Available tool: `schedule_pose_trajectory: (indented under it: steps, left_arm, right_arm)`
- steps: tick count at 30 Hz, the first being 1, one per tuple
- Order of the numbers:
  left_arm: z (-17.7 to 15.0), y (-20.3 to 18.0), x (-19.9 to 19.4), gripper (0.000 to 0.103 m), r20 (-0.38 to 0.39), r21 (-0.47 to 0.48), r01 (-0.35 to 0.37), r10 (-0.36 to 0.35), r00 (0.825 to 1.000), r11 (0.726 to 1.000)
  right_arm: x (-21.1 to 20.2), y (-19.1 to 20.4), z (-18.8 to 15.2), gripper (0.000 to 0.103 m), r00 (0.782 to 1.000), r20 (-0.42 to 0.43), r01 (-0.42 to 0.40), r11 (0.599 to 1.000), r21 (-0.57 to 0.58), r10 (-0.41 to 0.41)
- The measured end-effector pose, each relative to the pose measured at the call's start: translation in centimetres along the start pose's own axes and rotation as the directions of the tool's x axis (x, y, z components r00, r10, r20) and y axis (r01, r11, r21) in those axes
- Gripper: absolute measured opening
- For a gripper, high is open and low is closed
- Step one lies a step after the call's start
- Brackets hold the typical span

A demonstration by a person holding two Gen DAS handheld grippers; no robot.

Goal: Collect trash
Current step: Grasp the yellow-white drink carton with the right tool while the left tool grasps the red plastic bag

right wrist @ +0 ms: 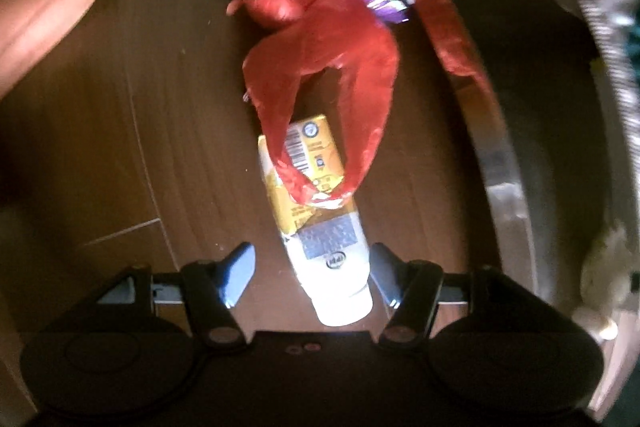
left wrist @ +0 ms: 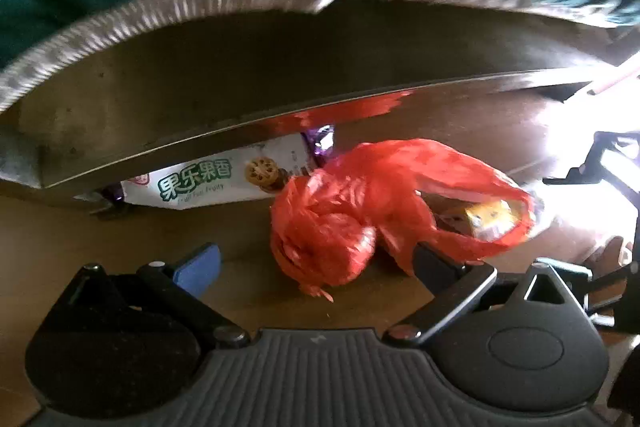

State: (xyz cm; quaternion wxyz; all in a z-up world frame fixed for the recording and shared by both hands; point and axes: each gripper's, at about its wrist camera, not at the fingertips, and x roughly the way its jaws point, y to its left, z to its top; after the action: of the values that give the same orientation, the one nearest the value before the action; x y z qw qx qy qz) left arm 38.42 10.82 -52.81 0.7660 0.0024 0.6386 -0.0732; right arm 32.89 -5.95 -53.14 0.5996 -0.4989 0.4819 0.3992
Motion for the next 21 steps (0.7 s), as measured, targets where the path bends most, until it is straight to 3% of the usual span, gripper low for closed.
schedule_pose_trajectory:
  steps: [4, 7, 12, 16, 21]
  left_arm:
    - [0.4, 0.5, 2.0, 0.102, -0.012, -0.015, 0.006, -0.006, 1.000, 1.000]
    - [0.9, 1.0, 3.0, 0.097, -0.009, -0.048, 0.020, -0.020, 1.000, 0.999]
    - [1.5, 1.3, 4.7, 0.068, -0.053, -0.078, 0.031, -0.035, 0.998, 0.996]
    - [1.3, 1.6, 4.9, 0.064, -0.050, -0.099, 0.045, -0.050, 0.998, 0.994]
    - [0.0, 2.0, 4.4, 0.052, -0.061, -0.115, 0.059, -0.066, 0.996, 0.992]
  right_arm:
    - [1.5, 0.5, 0.3, 0.065, 1.000, 0.009, 0.029, 0.998, -0.050, -0.029]
    - [3.0, 0.4, 1.2, 0.063, 0.996, -0.046, 0.072, 0.995, -0.068, -0.075]
    - [4.5, 0.1, 1.8, 0.061, 0.996, -0.071, 0.049, 0.997, -0.065, -0.053]
    - [4.2, 0.2, 2.0, 0.060, 0.998, -0.043, 0.045, 0.998, -0.051, -0.047]
    - [3.1, 0.8, 1.5, 0.054, 0.998, -0.054, 0.039, 0.999, 0.012, -0.038]
